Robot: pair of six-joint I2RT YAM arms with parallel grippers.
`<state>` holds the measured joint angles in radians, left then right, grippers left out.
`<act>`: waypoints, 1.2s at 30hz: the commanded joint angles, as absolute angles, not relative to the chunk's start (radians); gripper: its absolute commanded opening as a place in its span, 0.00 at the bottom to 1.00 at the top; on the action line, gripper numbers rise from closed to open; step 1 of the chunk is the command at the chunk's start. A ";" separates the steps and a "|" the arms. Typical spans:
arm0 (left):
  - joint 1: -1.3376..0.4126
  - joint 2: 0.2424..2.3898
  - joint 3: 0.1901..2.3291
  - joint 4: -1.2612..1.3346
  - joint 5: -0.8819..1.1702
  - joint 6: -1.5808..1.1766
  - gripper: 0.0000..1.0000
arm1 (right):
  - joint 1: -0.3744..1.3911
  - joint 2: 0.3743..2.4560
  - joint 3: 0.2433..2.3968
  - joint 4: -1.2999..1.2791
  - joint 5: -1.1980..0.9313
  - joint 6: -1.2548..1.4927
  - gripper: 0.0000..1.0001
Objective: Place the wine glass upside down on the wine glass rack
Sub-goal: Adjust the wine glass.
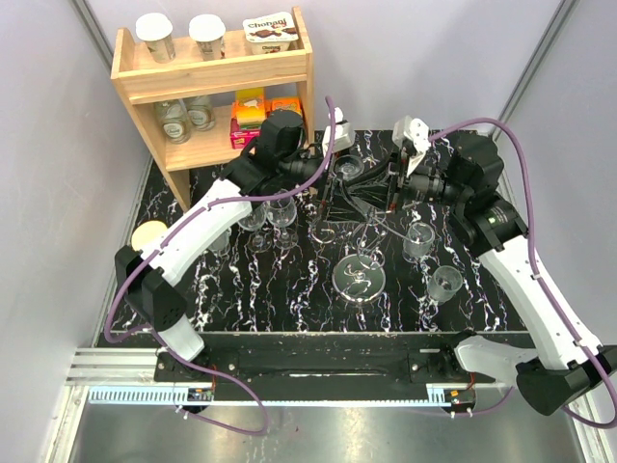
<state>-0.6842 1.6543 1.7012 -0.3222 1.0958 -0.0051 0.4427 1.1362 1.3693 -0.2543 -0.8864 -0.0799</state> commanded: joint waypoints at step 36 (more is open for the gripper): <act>-0.666 1.577 1.649 -0.166 1.161 -0.098 0.99 | 0.417 1.144 1.247 0.014 -0.841 0.080 0.00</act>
